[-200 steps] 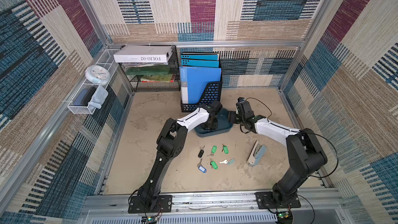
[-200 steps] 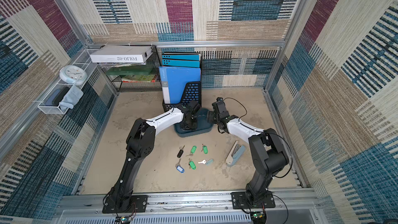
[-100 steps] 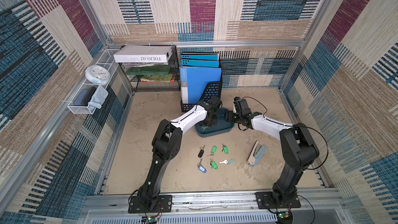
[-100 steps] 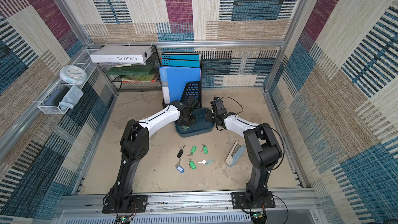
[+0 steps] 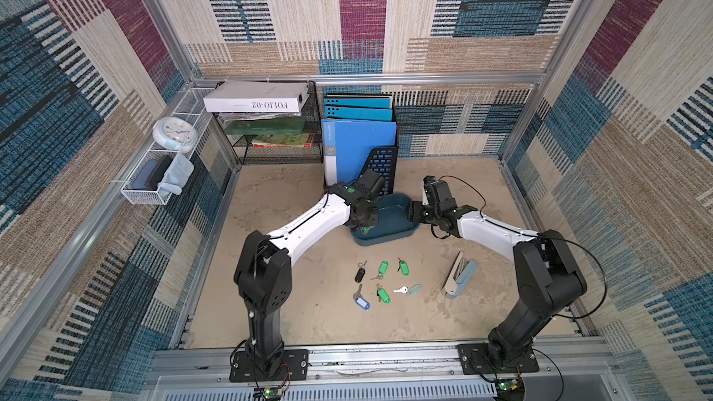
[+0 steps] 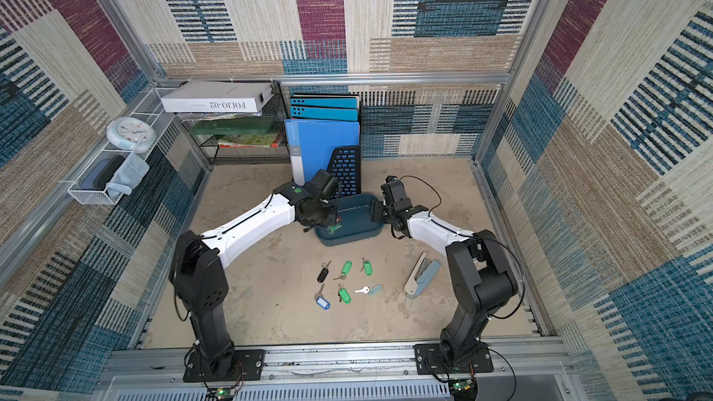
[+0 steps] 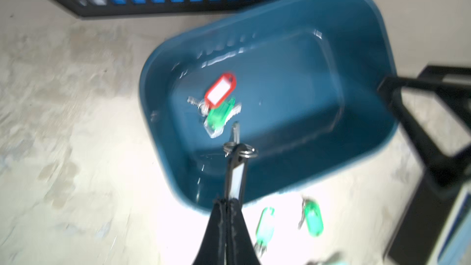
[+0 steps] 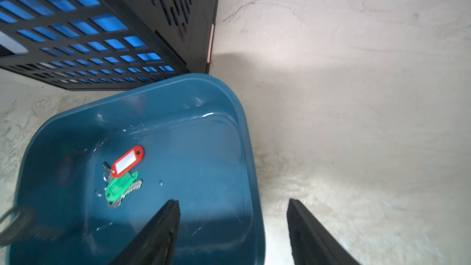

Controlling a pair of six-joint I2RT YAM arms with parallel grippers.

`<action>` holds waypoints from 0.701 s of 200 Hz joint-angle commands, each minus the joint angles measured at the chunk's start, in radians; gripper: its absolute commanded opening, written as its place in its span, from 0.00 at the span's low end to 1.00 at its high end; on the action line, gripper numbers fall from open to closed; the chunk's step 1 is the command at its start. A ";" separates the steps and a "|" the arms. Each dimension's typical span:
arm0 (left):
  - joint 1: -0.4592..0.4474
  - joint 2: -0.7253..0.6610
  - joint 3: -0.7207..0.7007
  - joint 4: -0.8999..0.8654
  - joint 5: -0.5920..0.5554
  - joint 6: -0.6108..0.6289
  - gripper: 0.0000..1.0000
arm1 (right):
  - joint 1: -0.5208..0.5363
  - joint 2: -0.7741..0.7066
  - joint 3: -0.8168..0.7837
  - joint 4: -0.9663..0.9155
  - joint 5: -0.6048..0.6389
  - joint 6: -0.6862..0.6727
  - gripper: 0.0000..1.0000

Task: Take the keys out of the storage box
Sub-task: Pick up the key from the storage box, then place the key at the center of the board.

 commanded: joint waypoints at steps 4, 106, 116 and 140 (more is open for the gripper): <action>-0.031 -0.201 -0.203 0.083 0.036 -0.010 0.05 | 0.002 -0.060 -0.043 0.023 0.019 -0.006 0.72; -0.378 -0.883 -0.820 0.123 0.023 -0.176 0.05 | 0.010 -0.231 -0.191 0.030 -0.043 0.019 0.73; -0.408 -0.880 -0.848 0.124 0.016 -0.198 0.05 | 0.015 -0.239 -0.197 0.032 -0.043 0.021 0.73; -0.487 -0.854 -0.901 0.139 -0.020 -0.256 0.05 | 0.030 -0.257 -0.206 0.030 -0.032 0.024 0.73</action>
